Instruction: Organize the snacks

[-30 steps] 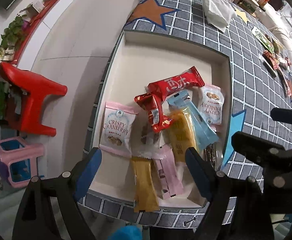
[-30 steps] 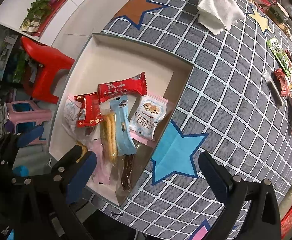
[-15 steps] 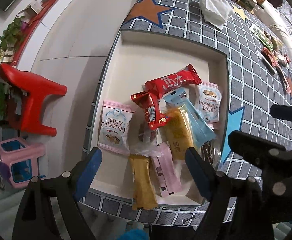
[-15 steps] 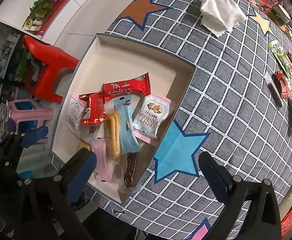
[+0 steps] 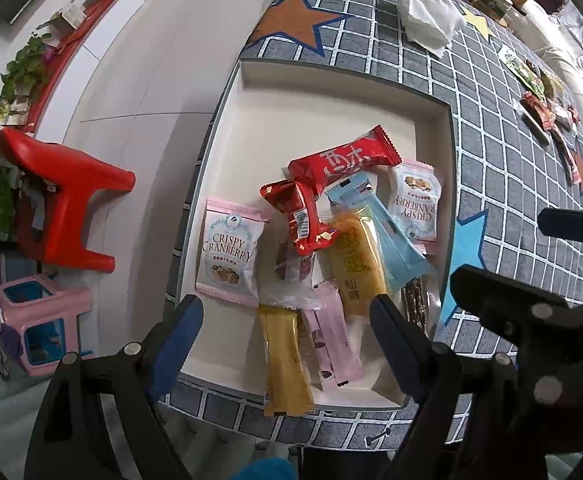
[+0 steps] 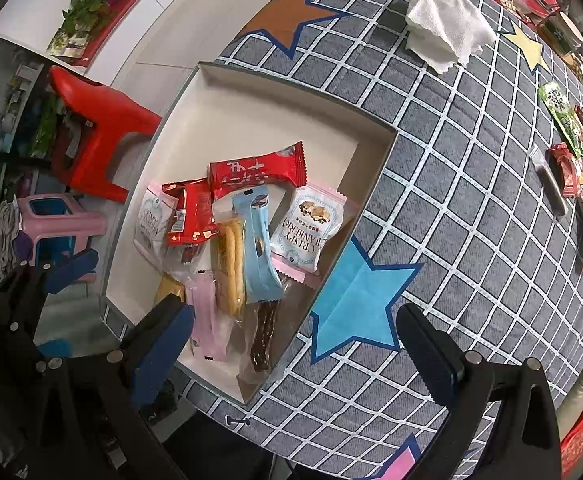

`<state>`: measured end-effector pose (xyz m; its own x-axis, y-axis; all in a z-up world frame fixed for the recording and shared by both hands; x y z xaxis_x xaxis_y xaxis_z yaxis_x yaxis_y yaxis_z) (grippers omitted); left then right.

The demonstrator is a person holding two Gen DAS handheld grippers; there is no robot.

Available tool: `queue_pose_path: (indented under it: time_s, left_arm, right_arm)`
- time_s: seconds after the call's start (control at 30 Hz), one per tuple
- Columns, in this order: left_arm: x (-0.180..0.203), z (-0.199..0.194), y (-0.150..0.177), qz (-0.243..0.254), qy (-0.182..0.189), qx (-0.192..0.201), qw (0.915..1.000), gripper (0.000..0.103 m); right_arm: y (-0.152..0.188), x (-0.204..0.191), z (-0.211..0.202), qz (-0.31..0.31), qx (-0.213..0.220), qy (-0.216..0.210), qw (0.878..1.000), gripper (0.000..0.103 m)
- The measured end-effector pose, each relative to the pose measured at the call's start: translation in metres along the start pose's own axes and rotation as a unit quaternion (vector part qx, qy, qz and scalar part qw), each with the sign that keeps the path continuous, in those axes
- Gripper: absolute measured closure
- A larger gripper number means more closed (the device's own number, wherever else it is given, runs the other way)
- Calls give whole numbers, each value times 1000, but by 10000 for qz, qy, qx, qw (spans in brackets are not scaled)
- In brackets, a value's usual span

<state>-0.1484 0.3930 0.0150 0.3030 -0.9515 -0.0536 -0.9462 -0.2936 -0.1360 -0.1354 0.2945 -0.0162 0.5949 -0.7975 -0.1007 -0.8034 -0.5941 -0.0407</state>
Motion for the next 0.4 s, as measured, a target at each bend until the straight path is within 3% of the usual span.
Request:
queue_pose_path:
  time_s: [0.4]
  left_arm:
    - [-6, -5, -2, -133, 126, 154, 9997, 15]
  right_arm:
    - [2, 0, 0, -30, -31, 6, 10000, 1]
Point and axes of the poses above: each gripper's, at about its wrist camera, not at the fingertips, and z roughly the way its jaws point, x to its right, y to its underside, the point moved 6 cm from there along z, roughly the way its jaws point, and after that the axes turned 5 degrees about x, right-handed, at the moved point
